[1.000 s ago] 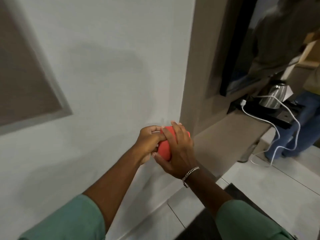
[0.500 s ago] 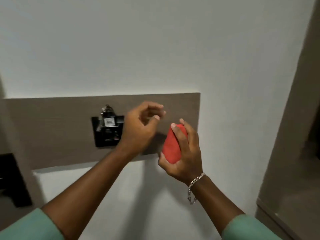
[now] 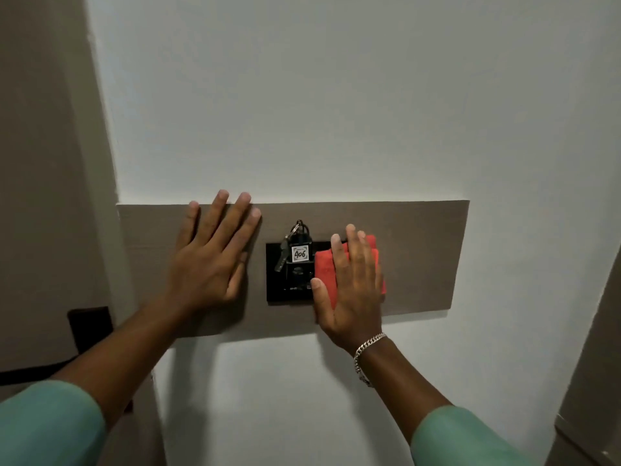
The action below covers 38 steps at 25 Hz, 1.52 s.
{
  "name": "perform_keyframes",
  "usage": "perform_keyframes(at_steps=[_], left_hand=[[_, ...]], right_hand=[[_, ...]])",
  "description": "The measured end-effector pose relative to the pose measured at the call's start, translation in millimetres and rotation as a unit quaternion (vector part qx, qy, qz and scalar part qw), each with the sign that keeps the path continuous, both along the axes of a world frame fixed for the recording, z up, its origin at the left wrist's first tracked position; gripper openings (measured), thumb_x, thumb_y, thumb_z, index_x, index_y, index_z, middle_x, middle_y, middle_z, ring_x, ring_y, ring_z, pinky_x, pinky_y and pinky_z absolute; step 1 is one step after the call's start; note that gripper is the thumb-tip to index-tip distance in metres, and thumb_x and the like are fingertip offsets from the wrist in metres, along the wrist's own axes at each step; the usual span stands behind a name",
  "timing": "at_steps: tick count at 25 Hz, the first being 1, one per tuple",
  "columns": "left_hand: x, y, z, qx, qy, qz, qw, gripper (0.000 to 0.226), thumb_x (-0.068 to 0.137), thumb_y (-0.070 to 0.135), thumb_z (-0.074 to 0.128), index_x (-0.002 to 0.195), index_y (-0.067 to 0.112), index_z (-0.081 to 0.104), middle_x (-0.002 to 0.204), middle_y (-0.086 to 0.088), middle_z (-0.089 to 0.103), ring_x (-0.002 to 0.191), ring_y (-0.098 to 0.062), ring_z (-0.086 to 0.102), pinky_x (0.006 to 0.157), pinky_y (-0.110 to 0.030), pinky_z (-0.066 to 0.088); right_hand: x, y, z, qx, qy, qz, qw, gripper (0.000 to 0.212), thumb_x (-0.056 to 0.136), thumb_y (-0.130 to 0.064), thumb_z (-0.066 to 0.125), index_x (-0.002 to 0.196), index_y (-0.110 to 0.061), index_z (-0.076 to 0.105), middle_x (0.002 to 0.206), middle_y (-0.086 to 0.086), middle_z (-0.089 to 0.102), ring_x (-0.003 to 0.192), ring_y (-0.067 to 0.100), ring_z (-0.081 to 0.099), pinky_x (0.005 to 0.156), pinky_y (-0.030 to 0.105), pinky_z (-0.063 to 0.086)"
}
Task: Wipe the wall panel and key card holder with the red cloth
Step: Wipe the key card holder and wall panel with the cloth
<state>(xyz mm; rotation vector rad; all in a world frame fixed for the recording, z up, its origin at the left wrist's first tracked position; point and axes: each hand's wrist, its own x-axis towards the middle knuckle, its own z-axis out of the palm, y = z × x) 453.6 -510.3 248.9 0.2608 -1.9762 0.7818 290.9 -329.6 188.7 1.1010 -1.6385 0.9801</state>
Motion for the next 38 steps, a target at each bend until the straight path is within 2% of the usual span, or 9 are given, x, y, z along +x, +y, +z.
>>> perform_keyframes(at_steps=[5, 10, 15, 18, 22, 26, 30, 33, 38], left_hand=[[-10.9, -14.9, -7.4, -0.041, 0.042, 0.036, 0.998, 0.073, 0.096, 0.042, 0.034, 0.159, 0.010, 0.018, 0.168, -0.011, 0.016, 0.156, -0.032, 0.010, 0.125, -0.054, 0.005], [-12.8, -12.5, -7.3, -0.052, 0.053, 0.035, 0.997, 0.073, 0.096, 0.043, 0.034, 0.159, 0.009, 0.017, 0.168, -0.013, 0.015, 0.156, -0.033, 0.010, 0.125, -0.054, 0.005], [-12.4, -13.6, -6.1, -0.060, 0.062, 0.036, 0.996, 0.074, 0.095, 0.042, 0.035, 0.159, 0.008, 0.017, 0.168, -0.012, 0.014, 0.155, -0.033, 0.010, 0.125, -0.055, 0.005], [-13.1, -11.8, -6.0, -0.060, 0.060, 0.036, 0.996, 0.074, 0.095, 0.042, 0.034, 0.159, 0.008, 0.017, 0.168, -0.012, 0.014, 0.156, -0.033, 0.010, 0.125, -0.055, 0.006], [-11.9, -9.6, -5.1, -0.062, 0.060, 0.041, 0.995, 0.074, 0.096, 0.042, 0.033, 0.159, 0.007, 0.017, 0.168, -0.013, 0.012, 0.156, -0.032, 0.010, 0.125, -0.054, 0.004], [-11.0, -9.2, -4.4, -0.063, 0.052, 0.051, 0.995, 0.074, 0.097, 0.043, 0.031, 0.158, 0.005, 0.016, 0.167, -0.014, 0.010, 0.155, -0.032, 0.010, 0.125, -0.052, 0.002], [-10.7, -8.4, -3.1, -0.066, 0.046, 0.044, 0.996, 0.076, 0.097, 0.044, 0.032, 0.158, 0.003, 0.016, 0.166, -0.016, 0.011, 0.155, -0.032, 0.013, 0.125, -0.052, 0.003], [-10.6, -8.0, -4.6, -0.066, 0.047, 0.043, 0.996, 0.076, 0.097, 0.044, 0.033, 0.158, 0.003, 0.016, 0.166, -0.017, 0.013, 0.155, -0.032, 0.014, 0.125, -0.052, 0.005], [-10.3, -7.6, -3.8, -0.061, 0.047, 0.040, 0.996, 0.075, 0.097, 0.044, 0.033, 0.158, 0.003, 0.017, 0.166, -0.017, 0.014, 0.155, -0.032, 0.013, 0.125, -0.051, 0.003]], right_hand=[[-21.4, -6.7, -6.9, -0.010, 0.047, -0.025, 0.999, 0.065, 0.101, -0.053, 0.024, 0.154, -0.016, 0.024, 0.162, 0.006, 0.025, 0.156, 0.026, 0.013, 0.125, 0.054, 0.013], [-10.3, -26.1, 13.2, -0.117, -0.065, -0.031, 0.991, 0.060, 0.102, -0.051, 0.024, 0.156, -0.026, 0.022, 0.167, 0.002, 0.022, 0.157, 0.020, 0.010, 0.128, 0.049, 0.007], [-29.7, -11.4, 2.8, -0.081, 0.056, 0.031, 0.995, 0.045, 0.101, -0.049, 0.032, 0.134, -0.023, 0.050, 0.156, 0.007, 0.039, 0.153, 0.030, 0.025, 0.124, 0.060, 0.017], [-17.6, -23.8, 6.4, -0.107, 0.024, 0.000, 0.994, 0.046, 0.102, -0.048, 0.034, 0.138, -0.026, 0.052, 0.158, 0.002, 0.038, 0.154, 0.028, 0.024, 0.126, 0.055, 0.015], [-41.7, -3.4, 9.3, -0.027, 0.161, -0.001, 0.987, 0.048, 0.102, -0.047, 0.035, 0.139, -0.021, 0.053, 0.154, 0.011, 0.043, 0.148, 0.035, 0.035, 0.117, 0.065, 0.027], [-18.5, -22.6, 10.3, -0.109, 0.028, -0.019, 0.993, 0.047, 0.102, -0.047, 0.035, 0.140, -0.026, 0.052, 0.155, 0.007, 0.044, 0.152, 0.028, 0.029, 0.124, 0.057, 0.019], [-41.4, -4.9, 7.2, -0.051, 0.137, -0.002, 0.989, 0.049, 0.101, -0.049, 0.034, 0.138, -0.023, 0.053, 0.153, 0.012, 0.045, 0.147, 0.034, 0.036, 0.117, 0.066, 0.027], [-21.4, -22.4, 6.7, -0.134, -0.006, -0.026, 0.991, 0.049, 0.101, -0.049, 0.034, 0.141, -0.029, 0.050, 0.156, 0.008, 0.043, 0.152, 0.028, 0.028, 0.124, 0.058, 0.017], [-36.0, -12.4, 4.3, -0.090, 0.087, 0.008, 0.992, 0.046, 0.100, -0.048, 0.036, 0.137, -0.029, 0.054, 0.152, 0.011, 0.048, 0.148, 0.030, 0.035, 0.119, 0.061, 0.025]])
